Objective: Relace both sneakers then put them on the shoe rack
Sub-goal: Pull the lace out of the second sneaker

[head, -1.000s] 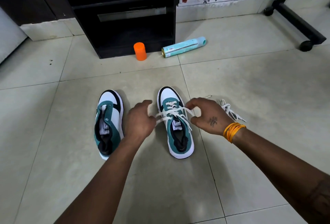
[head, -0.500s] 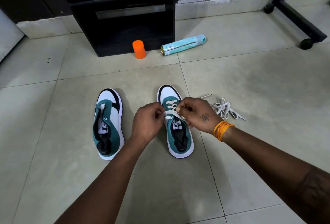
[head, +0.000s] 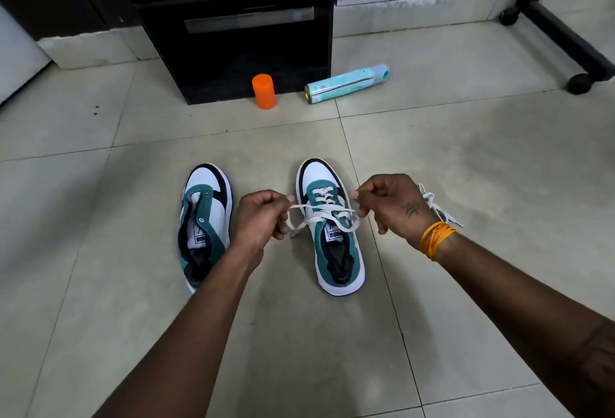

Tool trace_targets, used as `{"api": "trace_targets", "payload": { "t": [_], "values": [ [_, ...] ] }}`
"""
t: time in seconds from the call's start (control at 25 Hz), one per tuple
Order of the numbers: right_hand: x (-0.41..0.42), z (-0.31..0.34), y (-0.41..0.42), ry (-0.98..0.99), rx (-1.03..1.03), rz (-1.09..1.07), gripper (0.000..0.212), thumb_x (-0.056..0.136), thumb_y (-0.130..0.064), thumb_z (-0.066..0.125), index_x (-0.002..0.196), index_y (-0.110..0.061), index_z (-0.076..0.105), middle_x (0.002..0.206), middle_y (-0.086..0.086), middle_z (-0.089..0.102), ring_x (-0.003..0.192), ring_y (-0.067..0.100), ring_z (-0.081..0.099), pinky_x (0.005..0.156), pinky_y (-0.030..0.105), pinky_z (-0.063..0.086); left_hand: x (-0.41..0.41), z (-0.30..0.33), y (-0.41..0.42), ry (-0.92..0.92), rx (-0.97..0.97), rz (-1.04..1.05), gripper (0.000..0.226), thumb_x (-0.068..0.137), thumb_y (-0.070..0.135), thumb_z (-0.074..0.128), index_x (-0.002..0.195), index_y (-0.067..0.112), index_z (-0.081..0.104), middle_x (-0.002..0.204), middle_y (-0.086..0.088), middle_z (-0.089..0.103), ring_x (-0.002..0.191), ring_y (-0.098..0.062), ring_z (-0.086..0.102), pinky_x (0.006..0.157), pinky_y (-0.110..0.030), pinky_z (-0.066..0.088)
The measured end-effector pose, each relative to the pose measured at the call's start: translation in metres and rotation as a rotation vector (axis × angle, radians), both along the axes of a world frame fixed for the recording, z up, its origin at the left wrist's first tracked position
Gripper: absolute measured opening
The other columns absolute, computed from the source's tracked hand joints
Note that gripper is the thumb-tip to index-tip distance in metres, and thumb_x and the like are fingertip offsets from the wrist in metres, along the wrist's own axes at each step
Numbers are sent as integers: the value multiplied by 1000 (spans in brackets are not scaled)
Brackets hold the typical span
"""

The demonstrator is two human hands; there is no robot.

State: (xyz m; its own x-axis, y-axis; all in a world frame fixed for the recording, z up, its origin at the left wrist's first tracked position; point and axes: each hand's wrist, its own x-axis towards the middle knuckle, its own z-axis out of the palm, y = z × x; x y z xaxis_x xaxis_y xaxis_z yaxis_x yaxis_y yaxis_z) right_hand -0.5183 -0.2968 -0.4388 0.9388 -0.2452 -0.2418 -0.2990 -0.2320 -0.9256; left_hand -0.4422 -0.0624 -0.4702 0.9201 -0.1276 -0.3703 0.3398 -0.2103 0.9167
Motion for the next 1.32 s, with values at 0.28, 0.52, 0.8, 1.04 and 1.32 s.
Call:
{"api": "trace_targets", "payload": {
  "t": [0.28,0.52,0.8,1.04,1.32],
  "values": [
    [-3,0,27,-288,-783,339,35,84,-60,73,96,-28,66,83,-10,64,77,14,61,65,31,46,2,-11,-2,316,-302,532,16,105,9,44,106,15,59,77,-3,67,47,-11,62,43,-17,46],
    [3,-13,44,-246,-858,377,34,86,-42,73,113,-24,62,100,4,73,93,32,67,71,33,45,-14,-9,-10,312,-126,526,26,100,4,44,117,16,60,98,-8,64,58,-17,67,42,-21,44],
    [0,-15,37,-254,-717,278,22,84,-28,60,103,-23,70,80,2,73,79,30,68,71,34,53,-46,-7,-31,-223,322,342,43,86,22,63,128,20,55,121,4,62,99,-20,63,92,-34,49],
    [1,-9,43,-287,-1134,449,9,86,-23,56,88,-16,51,88,10,66,71,41,62,56,35,31,-93,-20,-43,-447,259,77,13,78,21,62,84,24,51,78,7,61,71,-18,62,69,-46,54],
    [2,1,44,-205,-1159,551,22,88,-27,54,103,-12,51,100,12,65,80,42,63,59,36,35,-91,-32,-36,-549,287,19,12,82,20,64,87,21,54,81,8,61,72,-14,62,67,-44,54]
  ]
}}
